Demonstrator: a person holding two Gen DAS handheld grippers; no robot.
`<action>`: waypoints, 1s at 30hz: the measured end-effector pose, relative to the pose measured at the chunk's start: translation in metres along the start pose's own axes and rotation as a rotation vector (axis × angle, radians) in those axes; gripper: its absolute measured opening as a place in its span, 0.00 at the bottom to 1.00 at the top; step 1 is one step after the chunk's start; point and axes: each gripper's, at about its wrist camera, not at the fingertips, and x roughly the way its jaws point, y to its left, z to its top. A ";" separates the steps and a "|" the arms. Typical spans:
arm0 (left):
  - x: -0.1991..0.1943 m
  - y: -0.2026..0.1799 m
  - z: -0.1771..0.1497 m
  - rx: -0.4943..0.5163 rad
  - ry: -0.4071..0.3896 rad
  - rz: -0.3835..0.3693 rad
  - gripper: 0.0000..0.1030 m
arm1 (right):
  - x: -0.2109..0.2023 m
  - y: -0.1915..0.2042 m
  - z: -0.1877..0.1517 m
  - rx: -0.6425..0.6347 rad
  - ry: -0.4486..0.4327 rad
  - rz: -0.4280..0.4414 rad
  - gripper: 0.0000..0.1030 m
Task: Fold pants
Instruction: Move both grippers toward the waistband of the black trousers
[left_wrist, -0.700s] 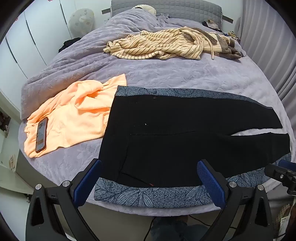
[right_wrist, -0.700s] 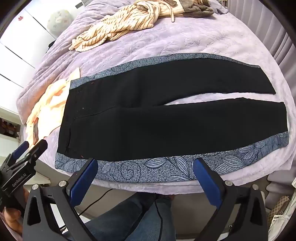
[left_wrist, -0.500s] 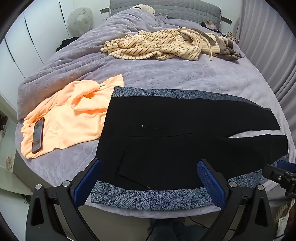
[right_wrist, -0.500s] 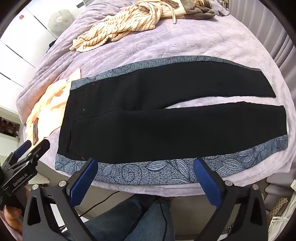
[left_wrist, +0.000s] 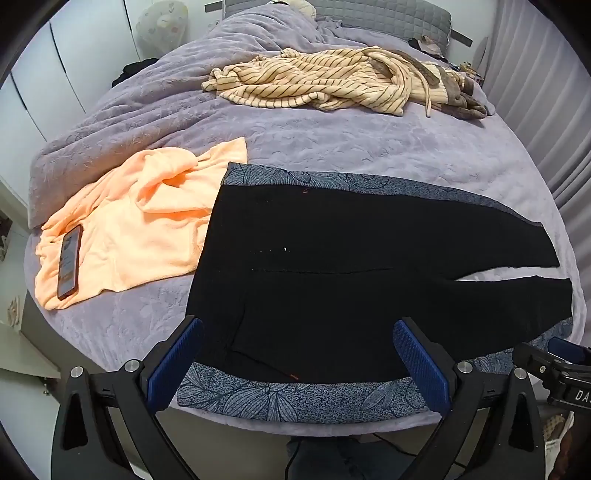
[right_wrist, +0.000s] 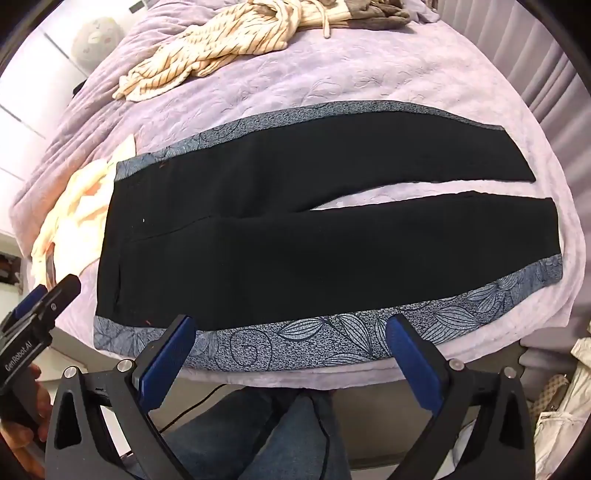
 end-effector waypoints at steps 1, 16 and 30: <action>-0.002 0.004 -0.001 0.004 -0.003 -0.011 1.00 | 0.001 0.001 0.001 0.002 0.002 -0.002 1.00; 0.005 0.021 0.003 0.024 -0.006 -0.067 1.00 | 0.018 0.034 0.000 -0.029 0.056 -0.030 1.00; 0.013 0.037 0.005 -0.002 0.017 -0.053 1.00 | 0.023 0.041 0.008 -0.025 0.066 -0.062 1.00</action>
